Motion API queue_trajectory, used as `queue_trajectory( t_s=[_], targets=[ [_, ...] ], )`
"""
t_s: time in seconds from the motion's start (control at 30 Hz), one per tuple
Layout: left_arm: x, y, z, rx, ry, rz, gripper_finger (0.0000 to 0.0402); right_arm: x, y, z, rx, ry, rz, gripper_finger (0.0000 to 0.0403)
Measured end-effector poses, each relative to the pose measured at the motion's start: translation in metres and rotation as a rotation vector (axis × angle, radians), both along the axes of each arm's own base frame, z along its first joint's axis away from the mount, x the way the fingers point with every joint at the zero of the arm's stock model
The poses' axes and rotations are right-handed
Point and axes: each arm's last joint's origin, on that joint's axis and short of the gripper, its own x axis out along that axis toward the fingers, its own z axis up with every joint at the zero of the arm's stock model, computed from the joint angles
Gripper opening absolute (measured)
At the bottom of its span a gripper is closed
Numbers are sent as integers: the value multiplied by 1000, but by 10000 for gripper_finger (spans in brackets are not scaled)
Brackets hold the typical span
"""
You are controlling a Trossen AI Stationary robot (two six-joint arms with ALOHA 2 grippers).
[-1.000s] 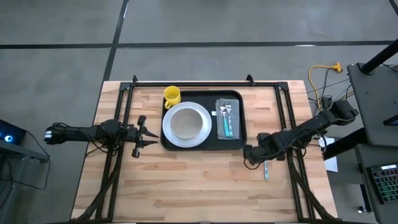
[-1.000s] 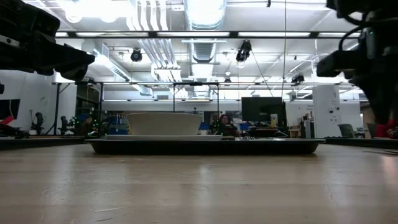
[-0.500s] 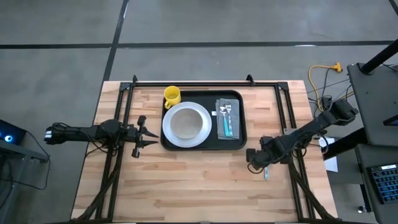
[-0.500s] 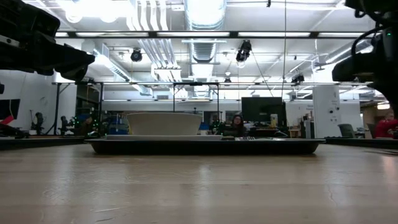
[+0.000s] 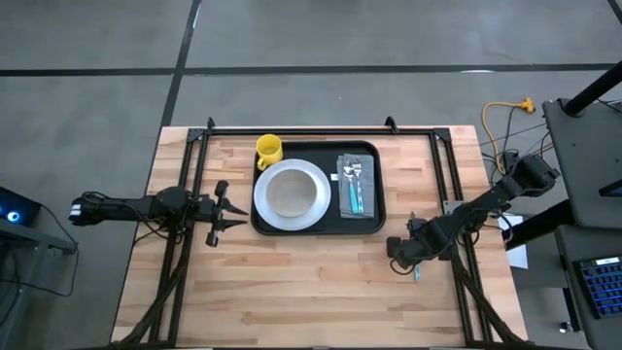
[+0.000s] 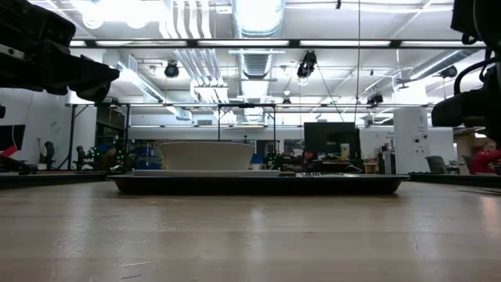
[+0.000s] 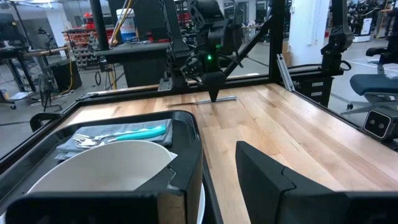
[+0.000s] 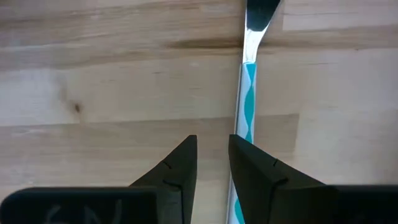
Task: Set up tray
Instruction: Put the blue knife on the gray napkin to the right of the blue fork
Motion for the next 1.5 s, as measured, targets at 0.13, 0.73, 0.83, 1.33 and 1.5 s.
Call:
queue_trajectory(
  t_s=[0.13, 0.73, 0.83, 1.33, 1.5],
  targets=[
    [0, 0, 0, 0, 0, 0, 83, 1, 0, 0, 4, -8, 2, 81],
    [0, 0, 0, 0, 0, 0, 83, -3, -1, 6, -13, 13, -10, 80],
    [0, 0, 0, 0, 0, 0, 83, -6, -3, 7, -23, 35, -22, 84],
    [0, 0, 0, 0, 1, 1, 83, -13, -6, -13, 2, 10, -38, 70],
    [0, 0, 0, 0, 0, 0, 83, -15, -7, -16, -1, 16, -38, 68]
  ],
)
